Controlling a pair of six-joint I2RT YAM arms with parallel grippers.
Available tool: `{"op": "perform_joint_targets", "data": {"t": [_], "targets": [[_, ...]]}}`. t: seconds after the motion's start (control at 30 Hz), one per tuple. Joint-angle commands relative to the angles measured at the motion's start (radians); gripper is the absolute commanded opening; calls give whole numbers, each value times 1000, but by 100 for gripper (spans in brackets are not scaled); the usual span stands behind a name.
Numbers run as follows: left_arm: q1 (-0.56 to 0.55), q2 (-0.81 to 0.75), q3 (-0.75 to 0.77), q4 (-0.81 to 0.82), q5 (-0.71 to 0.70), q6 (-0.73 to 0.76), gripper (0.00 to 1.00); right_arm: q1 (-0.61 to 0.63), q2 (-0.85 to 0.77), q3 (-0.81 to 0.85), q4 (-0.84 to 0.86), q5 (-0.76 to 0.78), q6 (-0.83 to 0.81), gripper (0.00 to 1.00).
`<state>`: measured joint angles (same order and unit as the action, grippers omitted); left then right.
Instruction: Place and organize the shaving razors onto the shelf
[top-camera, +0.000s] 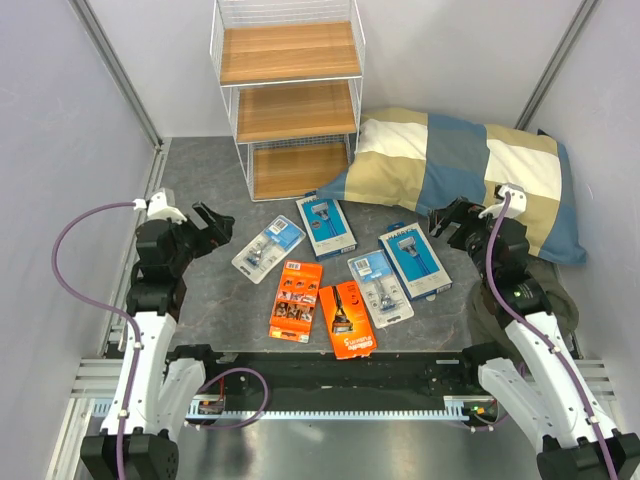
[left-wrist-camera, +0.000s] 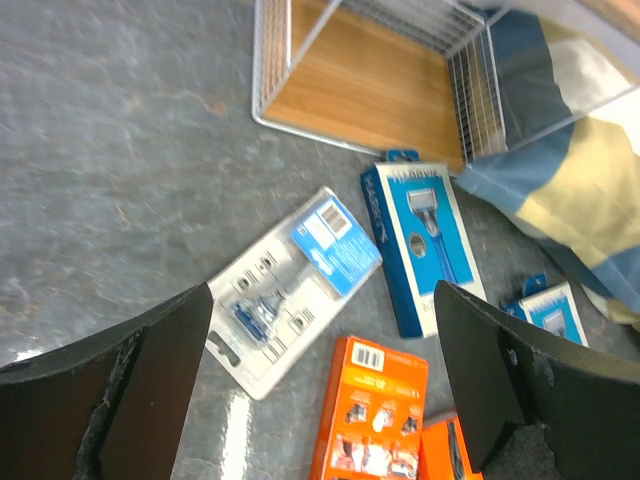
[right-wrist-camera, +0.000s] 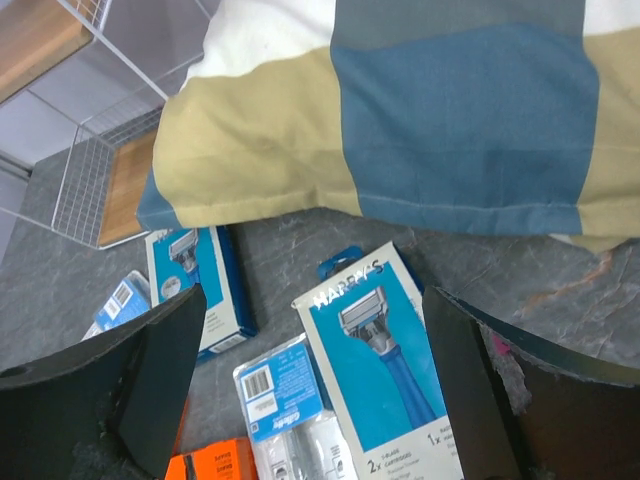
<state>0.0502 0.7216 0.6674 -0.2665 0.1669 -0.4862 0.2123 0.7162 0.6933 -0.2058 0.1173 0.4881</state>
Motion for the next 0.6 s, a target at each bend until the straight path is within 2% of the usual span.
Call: {"op": "perform_joint_targets", "data": {"t": [0.0, 0.23, 0.43, 0.5, 0.57], "targets": [[0, 32, -20, -28, 111, -48, 100, 1, -9, 18, -40, -47, 55, 98], [0, 72, -29, -17, 91, -58, 100, 2, 86, 123, -67, -111, -5, 98], [-13, 99, -8, -17, 137, -5, 100, 1, 112, 106, -64, -116, -22, 98], [-36, 117, 3, -16, 96, 9, 100, 1, 129, 107, -58, -149, -46, 98], [-107, 148, 39, -19, 41, 29, 100, 1, 150, 112, -43, -195, -69, 98]]}}
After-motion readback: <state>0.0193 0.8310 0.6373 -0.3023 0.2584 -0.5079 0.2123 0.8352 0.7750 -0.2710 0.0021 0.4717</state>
